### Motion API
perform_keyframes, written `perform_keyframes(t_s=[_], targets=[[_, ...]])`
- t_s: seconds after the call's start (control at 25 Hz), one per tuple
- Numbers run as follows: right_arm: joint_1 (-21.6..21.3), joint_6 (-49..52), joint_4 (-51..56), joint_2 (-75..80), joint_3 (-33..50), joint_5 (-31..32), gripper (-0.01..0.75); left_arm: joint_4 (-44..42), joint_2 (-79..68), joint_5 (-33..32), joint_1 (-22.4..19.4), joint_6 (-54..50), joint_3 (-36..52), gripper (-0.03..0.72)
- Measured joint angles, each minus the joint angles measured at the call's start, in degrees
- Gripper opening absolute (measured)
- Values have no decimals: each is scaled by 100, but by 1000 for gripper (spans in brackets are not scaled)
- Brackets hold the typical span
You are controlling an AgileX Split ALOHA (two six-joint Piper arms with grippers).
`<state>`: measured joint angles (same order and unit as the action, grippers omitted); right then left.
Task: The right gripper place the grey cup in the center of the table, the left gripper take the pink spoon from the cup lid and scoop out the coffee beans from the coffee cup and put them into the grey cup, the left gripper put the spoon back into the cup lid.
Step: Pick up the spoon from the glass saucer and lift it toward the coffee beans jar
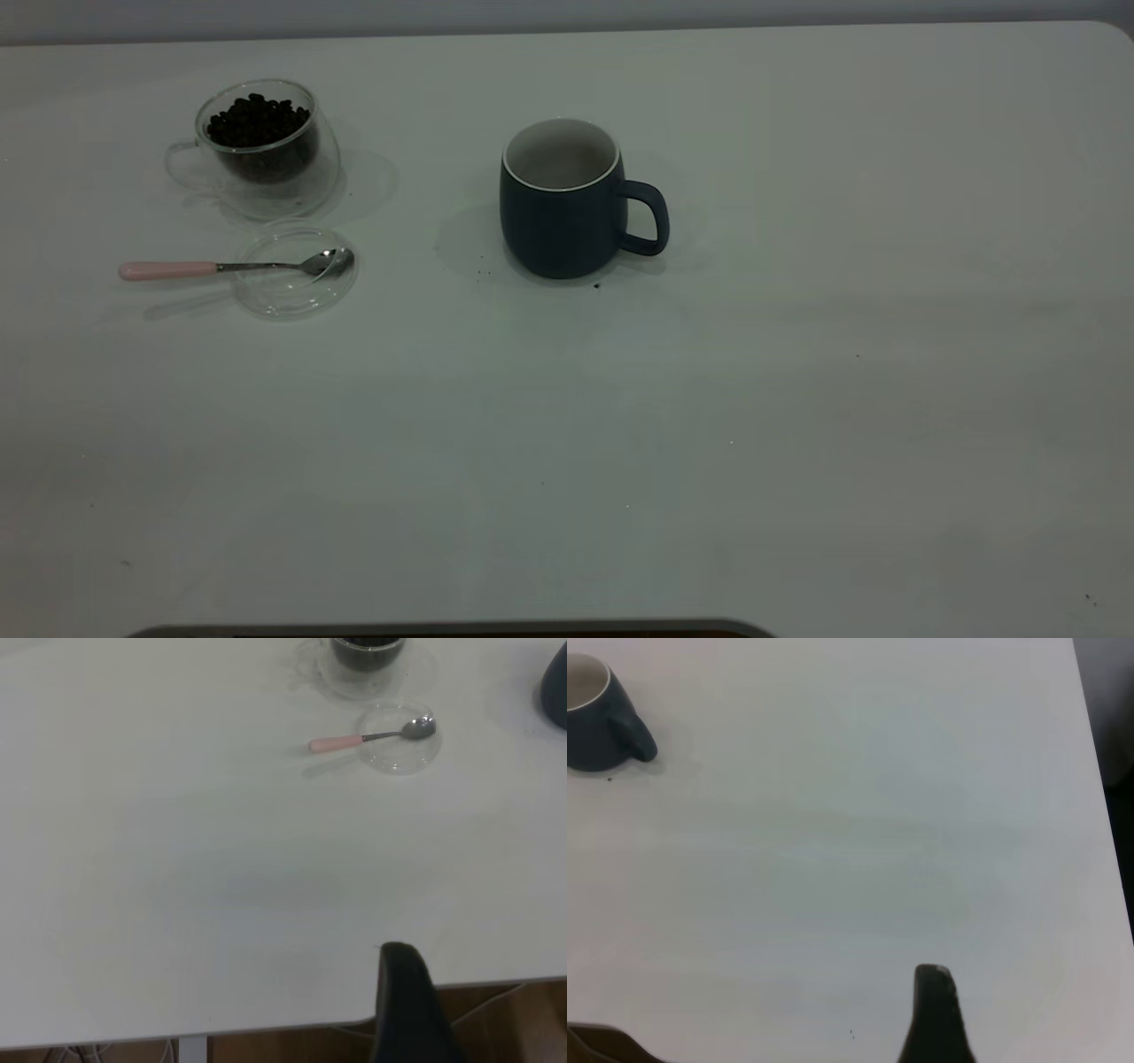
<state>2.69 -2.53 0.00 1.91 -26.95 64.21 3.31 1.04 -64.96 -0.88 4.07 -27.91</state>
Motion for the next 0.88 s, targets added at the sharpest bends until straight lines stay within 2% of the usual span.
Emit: perform_keyframes(t_s=[0.56, 0.88], targets=[[0, 0, 0, 0, 0, 0, 591, 50, 0, 0, 12, 12, 0, 480], [0, 0, 0, 0, 0, 0, 591, 611, -11, 20, 24, -24, 0, 480]])
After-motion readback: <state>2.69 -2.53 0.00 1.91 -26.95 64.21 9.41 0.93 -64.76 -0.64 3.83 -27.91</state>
